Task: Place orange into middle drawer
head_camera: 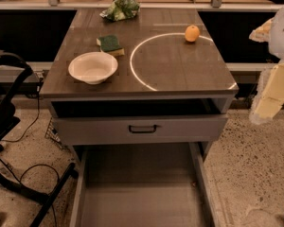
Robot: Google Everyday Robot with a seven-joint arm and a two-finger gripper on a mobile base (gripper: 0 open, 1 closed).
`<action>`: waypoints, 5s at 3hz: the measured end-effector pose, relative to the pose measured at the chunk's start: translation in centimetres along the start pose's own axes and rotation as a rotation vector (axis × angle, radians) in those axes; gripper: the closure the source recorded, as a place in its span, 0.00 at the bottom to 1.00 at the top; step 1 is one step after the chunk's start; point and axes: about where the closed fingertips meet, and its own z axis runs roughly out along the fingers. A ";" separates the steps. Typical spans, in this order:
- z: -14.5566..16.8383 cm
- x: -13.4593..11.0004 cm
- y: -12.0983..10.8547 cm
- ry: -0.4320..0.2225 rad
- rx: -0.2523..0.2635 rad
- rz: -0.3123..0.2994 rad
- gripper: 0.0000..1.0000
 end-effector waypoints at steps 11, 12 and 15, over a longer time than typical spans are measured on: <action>10.0 -7.3 -32.2 -0.885 0.541 0.706 0.00; 15.8 -9.4 -37.2 -0.867 0.532 0.733 0.00; 25.7 -7.9 -39.1 -0.764 0.504 0.814 0.00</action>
Offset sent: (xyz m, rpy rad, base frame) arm 0.0053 -0.0031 0.0030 0.0136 -0.0255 -0.0321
